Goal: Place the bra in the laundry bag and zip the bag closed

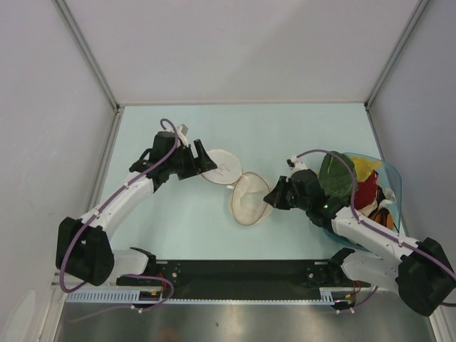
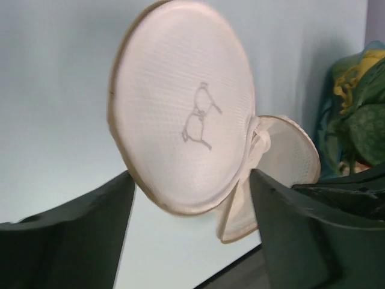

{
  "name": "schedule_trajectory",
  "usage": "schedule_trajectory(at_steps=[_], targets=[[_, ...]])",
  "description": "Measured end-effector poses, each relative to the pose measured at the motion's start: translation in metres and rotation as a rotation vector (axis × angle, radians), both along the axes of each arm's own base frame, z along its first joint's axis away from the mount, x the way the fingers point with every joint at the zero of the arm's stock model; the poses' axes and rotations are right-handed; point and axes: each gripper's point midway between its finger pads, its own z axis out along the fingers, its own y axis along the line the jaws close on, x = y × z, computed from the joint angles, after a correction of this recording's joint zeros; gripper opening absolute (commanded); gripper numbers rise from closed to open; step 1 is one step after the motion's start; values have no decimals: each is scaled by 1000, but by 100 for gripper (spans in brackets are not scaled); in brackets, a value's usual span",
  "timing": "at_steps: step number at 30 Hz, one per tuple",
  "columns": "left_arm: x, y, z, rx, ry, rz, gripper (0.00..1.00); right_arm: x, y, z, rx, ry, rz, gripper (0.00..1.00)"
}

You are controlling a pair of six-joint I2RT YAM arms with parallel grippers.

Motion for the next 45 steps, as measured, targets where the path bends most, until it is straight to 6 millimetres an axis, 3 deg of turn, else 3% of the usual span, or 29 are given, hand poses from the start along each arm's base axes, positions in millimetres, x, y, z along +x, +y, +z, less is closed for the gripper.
schedule_trajectory(at_steps=[3,8,10,13,16,18,21,24,29,35,40,43,45], targets=[[-1,4,0,16,-2,15,89,3,1,-6,-9,50,21,0],[-13,14,31,42,-112,23,86,10,6,-7,-24,82,57,0],[-23,12,46,37,-166,9,91,14,10,-7,-35,89,72,0],[-41,1,52,40,-212,-59,89,19,13,-5,-50,89,90,0],[-46,-27,30,97,-174,-175,78,18,13,-5,-59,87,108,0],[-40,-44,10,153,-131,-226,73,16,13,-6,-64,88,118,0],[-26,-62,-35,271,-53,-287,74,13,13,0,-58,78,129,0],[-17,-72,-65,346,-8,-340,77,11,11,9,-43,55,133,0],[1,-86,-91,390,20,-392,78,10,11,13,-38,38,143,0],[-1,-95,-118,373,70,-437,73,6,12,9,-37,50,157,0],[-2,-105,-128,336,82,-466,72,5,13,10,-31,54,165,0],[-1,-112,-135,309,85,-477,64,5,14,9,-26,55,171,0],[0,-115,-139,303,87,-475,48,5,15,9,-24,57,174,0]])
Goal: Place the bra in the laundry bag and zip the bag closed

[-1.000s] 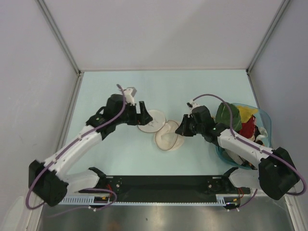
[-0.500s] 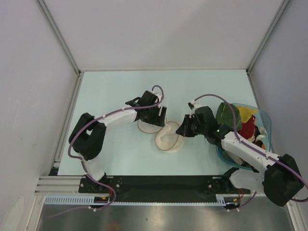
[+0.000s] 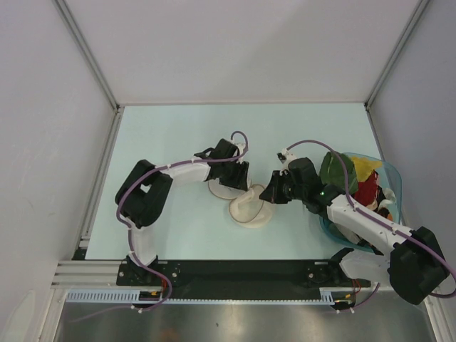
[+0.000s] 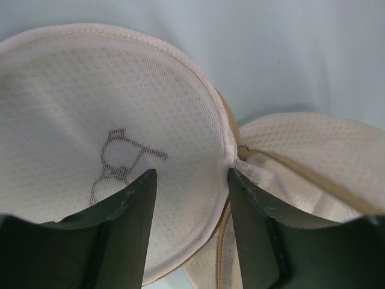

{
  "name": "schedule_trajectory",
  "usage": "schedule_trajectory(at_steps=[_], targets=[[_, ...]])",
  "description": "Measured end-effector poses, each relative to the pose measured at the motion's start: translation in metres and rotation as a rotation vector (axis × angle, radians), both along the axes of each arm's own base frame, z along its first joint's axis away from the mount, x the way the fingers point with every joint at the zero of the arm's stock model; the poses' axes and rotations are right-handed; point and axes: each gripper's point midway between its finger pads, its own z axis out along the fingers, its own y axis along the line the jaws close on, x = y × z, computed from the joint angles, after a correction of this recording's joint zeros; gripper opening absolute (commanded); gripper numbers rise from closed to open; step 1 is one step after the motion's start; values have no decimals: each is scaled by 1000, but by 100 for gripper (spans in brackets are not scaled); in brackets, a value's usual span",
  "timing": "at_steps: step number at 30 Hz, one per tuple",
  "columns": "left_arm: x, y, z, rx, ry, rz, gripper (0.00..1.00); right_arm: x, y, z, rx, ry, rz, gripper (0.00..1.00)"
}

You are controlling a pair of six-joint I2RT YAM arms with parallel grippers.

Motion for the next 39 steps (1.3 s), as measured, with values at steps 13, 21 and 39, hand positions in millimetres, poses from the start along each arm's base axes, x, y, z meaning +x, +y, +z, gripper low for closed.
schedule_trajectory(at_steps=[13,21,39], targets=[[4,81,1,147,-59,330,0,-2,12,-14,-98,26,13,3],[-5,151,114,67,-311,579,0,22,58,-6,-111,29,66,4],[-41,210,107,137,-285,695,78,34,99,-18,-140,97,127,83]])
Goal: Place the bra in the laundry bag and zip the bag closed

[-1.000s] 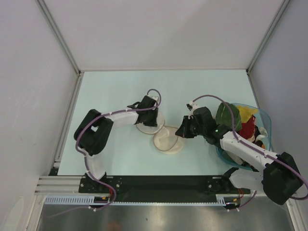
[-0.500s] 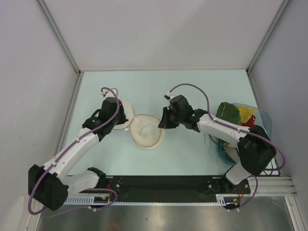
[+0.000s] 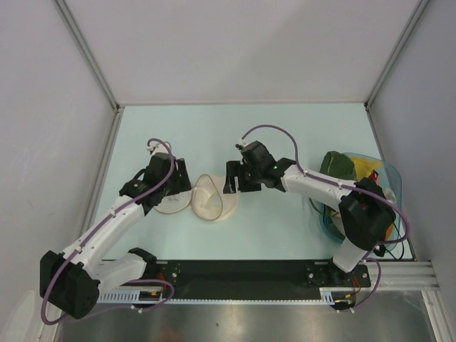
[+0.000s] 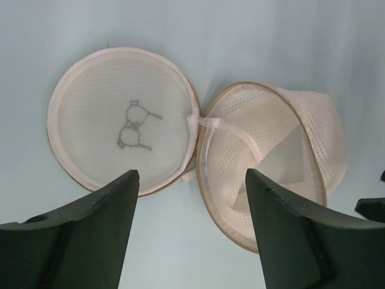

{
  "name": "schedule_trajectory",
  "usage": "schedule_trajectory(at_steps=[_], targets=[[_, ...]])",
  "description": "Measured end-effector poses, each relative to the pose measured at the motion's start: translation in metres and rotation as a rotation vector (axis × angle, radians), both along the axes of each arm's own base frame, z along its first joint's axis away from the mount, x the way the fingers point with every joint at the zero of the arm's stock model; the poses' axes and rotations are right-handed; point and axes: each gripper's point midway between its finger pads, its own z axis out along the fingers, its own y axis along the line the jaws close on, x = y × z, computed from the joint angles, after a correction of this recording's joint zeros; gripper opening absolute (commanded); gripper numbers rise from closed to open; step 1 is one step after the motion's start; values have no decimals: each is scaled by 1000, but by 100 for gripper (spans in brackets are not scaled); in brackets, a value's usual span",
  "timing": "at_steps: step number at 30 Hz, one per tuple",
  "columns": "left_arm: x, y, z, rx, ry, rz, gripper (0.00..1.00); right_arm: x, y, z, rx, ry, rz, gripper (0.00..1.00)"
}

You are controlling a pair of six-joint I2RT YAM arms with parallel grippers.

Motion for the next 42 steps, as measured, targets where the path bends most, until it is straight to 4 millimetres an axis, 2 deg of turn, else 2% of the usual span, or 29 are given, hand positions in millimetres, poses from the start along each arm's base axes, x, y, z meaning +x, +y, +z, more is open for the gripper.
schedule_trajectory(at_steps=[2,4,6,8,11,14,16,18,20,23,26,30,35,36,38,39,40,42], targets=[[-2,1,6,-2,-14,-7,79,4,-19,0,-75,-21,-65,90],[-1,-2,17,-18,-37,-27,77,8,-45,11,-142,-49,-152,90],[0,-11,31,-49,-64,-67,76,15,-76,29,-185,-84,-249,90],[0,-25,46,-71,-97,-119,75,26,-116,57,-211,-130,-372,89],[-11,-62,63,-107,-132,-251,73,36,-187,96,-230,-201,-562,89],[-32,-109,77,-167,-158,-417,72,35,-253,118,-278,-247,-707,89],[-46,-134,81,-200,-163,-501,71,33,-288,120,-325,-257,-768,89],[-56,-154,82,-216,-159,-566,72,32,-306,111,-369,-244,-777,90],[-66,-170,81,-223,-151,-617,71,32,-315,89,-427,-204,-762,91],[-76,-188,83,-231,-145,-671,71,37,-317,59,-478,-149,-747,91],[-85,-197,85,-240,-144,-702,71,47,-321,36,-516,-139,-768,92],[-91,-203,86,-254,-143,-715,71,64,-331,25,-559,-163,-844,90],[-91,-201,87,-255,-153,-706,71,81,-340,6,-628,-162,-944,79],[-90,-199,87,-253,-156,-700,71,82,-341,2,-638,-160,-953,75],[-90,-198,89,-254,-164,-695,71,86,-340,-1,-642,-163,-969,57],[-90,-197,90,-256,-166,-694,71,88,-338,-1,-637,-173,-980,45],[-90,-197,91,-258,-170,-693,71,90,-337,0,-633,-182,-985,29],[-90,-196,93,-261,-174,-693,71,92,-334,5,-621,-204,-995,21]])
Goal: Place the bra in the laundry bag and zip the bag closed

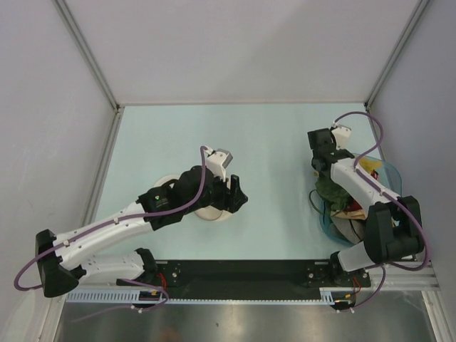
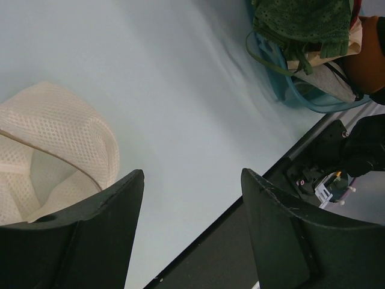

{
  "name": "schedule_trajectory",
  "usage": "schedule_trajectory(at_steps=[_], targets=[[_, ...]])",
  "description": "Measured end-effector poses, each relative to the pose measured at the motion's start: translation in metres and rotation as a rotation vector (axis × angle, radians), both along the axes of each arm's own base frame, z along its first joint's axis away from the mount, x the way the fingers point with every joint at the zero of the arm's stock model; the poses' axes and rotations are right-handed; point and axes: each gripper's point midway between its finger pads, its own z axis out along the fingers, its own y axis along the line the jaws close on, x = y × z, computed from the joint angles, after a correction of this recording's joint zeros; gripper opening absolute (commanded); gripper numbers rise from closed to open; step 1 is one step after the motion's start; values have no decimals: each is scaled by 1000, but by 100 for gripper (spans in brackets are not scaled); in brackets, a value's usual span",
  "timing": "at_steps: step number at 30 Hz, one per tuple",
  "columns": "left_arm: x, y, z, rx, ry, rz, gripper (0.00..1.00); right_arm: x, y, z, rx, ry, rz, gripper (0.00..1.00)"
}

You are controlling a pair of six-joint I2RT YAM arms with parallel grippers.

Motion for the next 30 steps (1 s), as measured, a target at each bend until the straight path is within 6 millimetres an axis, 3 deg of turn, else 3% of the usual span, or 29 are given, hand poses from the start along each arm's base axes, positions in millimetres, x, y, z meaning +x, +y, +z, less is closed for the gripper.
schedule_trajectory(at_steps=[5,9,17,24,30], targets=[[1,3,6,-11,-14,12,71,-2,1,27,-5,-75,2,0],[1,4,7,-13,-18,15,71,-13,-13,67,-24,-157,-7,0],[-1,2,1,-4,-1,1,75,-34,-36,178,32,-464,22,0],[-11,-8,6,-41,23,-59,85,-43,10,270,154,-764,314,0],[-18,-20,35,-116,6,-128,92,-50,57,317,313,-900,537,0]])
